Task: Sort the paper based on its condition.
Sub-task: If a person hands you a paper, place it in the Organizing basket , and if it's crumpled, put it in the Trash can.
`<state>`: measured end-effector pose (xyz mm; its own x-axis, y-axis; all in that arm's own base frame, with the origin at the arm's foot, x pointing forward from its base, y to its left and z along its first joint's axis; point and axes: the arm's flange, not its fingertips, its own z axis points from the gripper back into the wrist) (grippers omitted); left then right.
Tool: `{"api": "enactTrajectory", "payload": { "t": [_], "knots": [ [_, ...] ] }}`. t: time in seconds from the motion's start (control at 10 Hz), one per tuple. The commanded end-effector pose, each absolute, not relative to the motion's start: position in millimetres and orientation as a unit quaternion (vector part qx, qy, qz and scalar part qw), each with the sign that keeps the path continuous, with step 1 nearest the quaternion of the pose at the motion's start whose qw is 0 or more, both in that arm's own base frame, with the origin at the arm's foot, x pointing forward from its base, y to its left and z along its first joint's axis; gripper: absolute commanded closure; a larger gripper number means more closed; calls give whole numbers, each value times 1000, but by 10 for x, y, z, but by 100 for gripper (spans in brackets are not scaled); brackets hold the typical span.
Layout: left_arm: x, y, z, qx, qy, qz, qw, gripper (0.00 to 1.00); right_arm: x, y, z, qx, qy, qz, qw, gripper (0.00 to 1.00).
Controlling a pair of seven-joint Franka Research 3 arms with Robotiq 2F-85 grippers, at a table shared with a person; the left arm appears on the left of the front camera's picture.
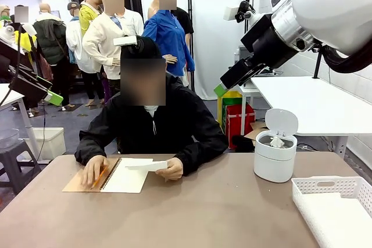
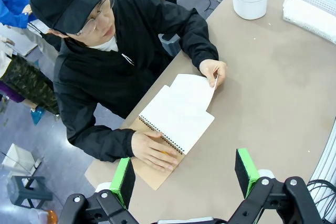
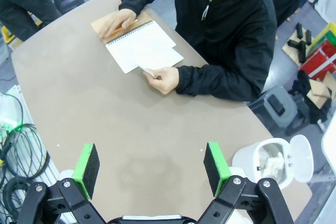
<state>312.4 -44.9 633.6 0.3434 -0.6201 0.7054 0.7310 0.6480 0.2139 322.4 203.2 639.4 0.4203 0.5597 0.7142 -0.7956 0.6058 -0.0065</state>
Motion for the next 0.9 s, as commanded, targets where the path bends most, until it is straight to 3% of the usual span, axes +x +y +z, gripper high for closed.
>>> {"api": "enactTrajectory", "payload": {
  "t": [0.0, 0.8],
  "knots": [
    [3119, -449, 6341, -68, -398, -410, 818, 0, 3226, 2037, 6390, 169, -348, 411, 825, 0],
    [3119, -449, 6341, -68, -398, -410, 818, 0, 3226, 2037, 6390, 169, -348, 411, 825, 0]
  ]
}}
